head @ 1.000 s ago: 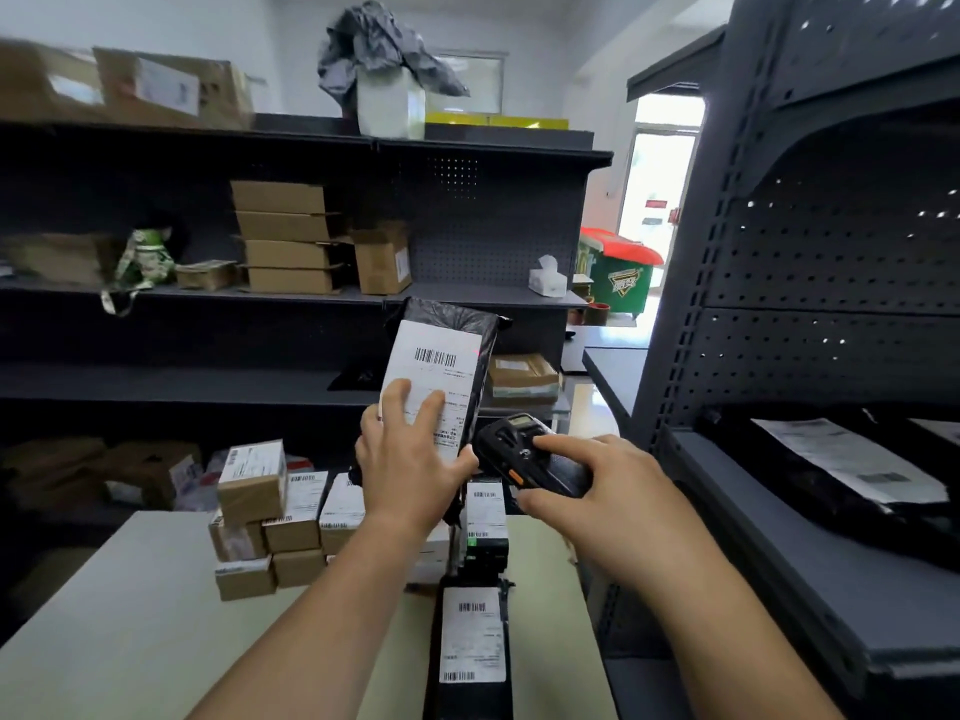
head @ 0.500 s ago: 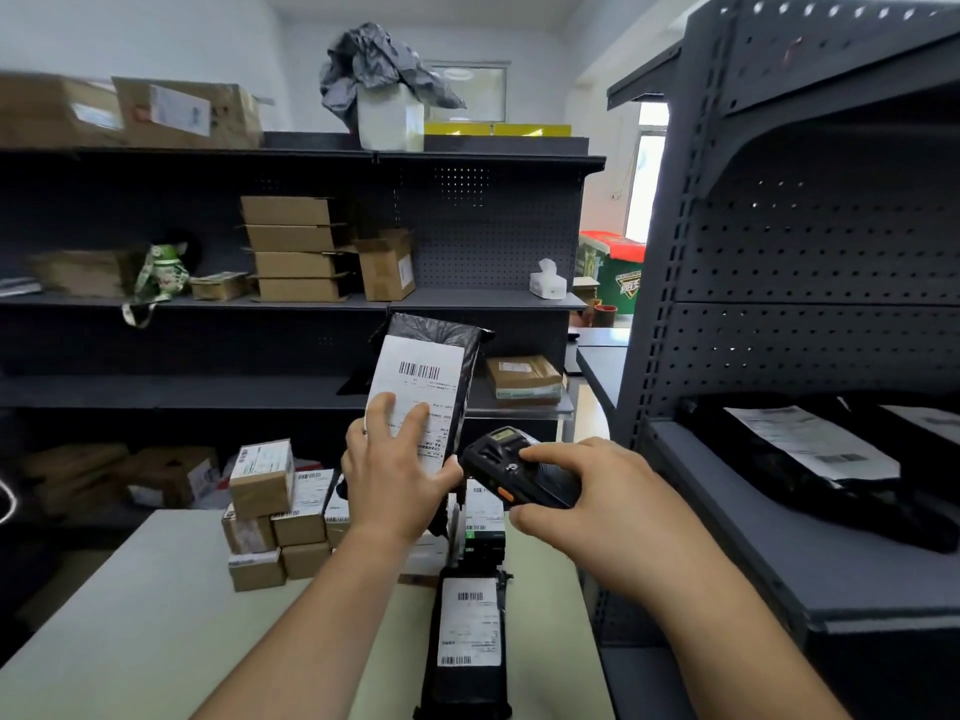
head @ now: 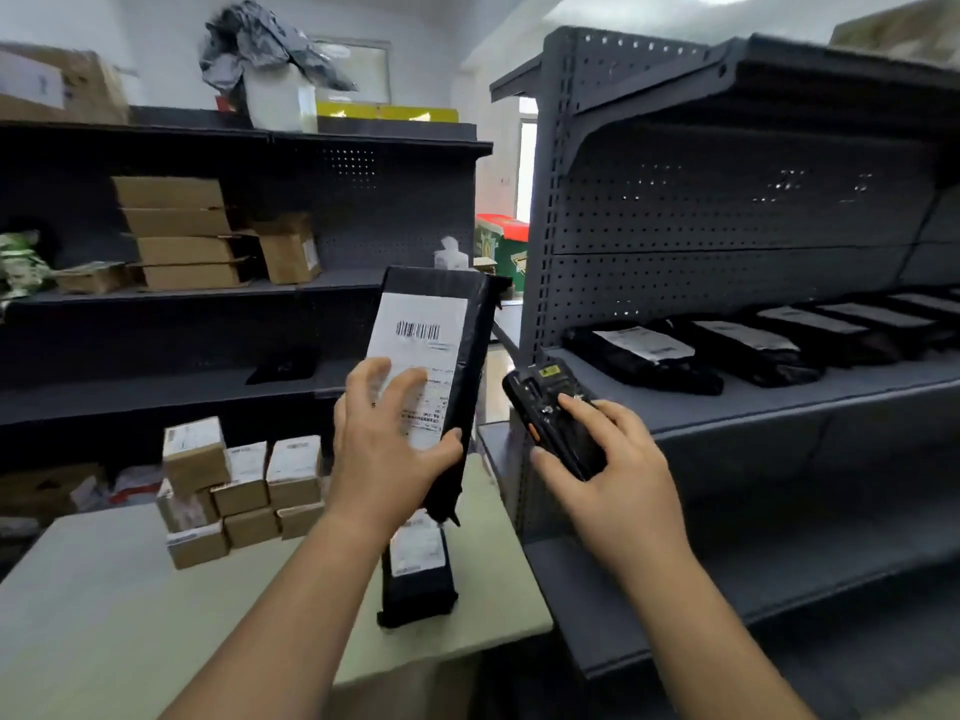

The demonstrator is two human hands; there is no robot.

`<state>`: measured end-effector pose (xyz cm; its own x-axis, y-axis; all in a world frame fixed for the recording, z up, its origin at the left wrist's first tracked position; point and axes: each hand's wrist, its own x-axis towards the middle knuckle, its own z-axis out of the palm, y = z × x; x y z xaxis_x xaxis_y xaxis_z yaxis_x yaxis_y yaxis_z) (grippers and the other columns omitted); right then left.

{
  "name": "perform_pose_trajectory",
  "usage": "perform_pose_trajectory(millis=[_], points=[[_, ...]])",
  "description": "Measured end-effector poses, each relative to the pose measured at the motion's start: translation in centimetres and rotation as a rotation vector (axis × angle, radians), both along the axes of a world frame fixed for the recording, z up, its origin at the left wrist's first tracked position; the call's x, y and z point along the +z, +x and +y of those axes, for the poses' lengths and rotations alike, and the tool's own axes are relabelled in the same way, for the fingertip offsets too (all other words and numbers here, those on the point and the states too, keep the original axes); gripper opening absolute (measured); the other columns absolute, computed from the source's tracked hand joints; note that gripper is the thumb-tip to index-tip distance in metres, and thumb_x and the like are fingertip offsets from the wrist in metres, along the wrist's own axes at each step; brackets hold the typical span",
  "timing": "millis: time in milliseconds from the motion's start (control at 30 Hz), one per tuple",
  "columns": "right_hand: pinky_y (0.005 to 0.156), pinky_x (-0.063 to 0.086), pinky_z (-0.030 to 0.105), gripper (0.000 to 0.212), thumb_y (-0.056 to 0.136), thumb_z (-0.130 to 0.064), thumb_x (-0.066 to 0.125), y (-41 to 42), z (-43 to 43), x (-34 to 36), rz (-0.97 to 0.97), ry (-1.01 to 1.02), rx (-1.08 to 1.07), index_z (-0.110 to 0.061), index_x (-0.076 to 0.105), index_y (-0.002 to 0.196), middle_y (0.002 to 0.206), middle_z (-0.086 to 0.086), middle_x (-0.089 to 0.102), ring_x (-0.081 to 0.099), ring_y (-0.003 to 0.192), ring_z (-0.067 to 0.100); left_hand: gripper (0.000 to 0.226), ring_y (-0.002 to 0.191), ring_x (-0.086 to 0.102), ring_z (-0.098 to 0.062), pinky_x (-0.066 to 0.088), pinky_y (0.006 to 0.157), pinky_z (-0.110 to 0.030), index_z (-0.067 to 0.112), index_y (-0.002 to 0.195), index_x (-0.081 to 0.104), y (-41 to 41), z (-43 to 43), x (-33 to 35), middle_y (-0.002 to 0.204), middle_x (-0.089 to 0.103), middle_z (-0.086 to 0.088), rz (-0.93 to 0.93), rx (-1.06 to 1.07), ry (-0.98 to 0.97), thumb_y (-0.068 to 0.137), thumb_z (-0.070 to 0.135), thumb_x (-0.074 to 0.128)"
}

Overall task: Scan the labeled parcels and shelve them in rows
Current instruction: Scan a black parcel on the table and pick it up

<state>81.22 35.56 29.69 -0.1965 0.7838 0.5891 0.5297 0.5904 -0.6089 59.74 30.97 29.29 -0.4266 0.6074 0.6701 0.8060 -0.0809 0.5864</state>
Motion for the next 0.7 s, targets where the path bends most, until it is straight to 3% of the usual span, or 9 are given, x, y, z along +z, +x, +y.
perform_pose_trajectory(millis=[233,367,700], points=[[0.098,0.045,0.033,0.056,0.078,-0.048,0.074,13.6,-2.6,0.7,0.077,0.020,-0.243,-0.038,0.060,0.131,0.132,-0.007,0.052,0.050,0.121,0.012,0.062,0.130,0.037,-0.022,0.034,0.108,-0.034,0.027,0.122,0.061,13.5,1.0,1.5,0.140,0.033,0.006,0.016,-0.287,0.020,0.065,0.046,0.078],[0.101,0.047,0.040,0.055,0.076,-0.044,0.078,23.9,-2.3,0.4,0.167,0.058,-0.399,-0.036,0.062,0.128,0.131,-0.005,0.054,0.053,0.122,0.015,0.063,0.127,0.040,-0.021,0.032,0.105,-0.028,0.026,0.121,0.061,24.4,4.1,2.1,0.138,0.034,0.006,0.031,-0.470,0.047,0.063,0.049,0.071],[0.098,0.048,0.036,0.055,0.078,-0.045,0.076,50.3,1.8,0.5,0.146,0.100,-0.726,-0.035,0.061,0.130,0.130,-0.002,0.056,0.055,0.119,0.018,0.060,0.128,0.041,-0.021,0.035,0.105,-0.029,0.031,0.119,0.060,52.7,13.8,2.4,0.137,0.033,0.009,-0.005,-0.843,0.063,0.063,0.047,0.074]])
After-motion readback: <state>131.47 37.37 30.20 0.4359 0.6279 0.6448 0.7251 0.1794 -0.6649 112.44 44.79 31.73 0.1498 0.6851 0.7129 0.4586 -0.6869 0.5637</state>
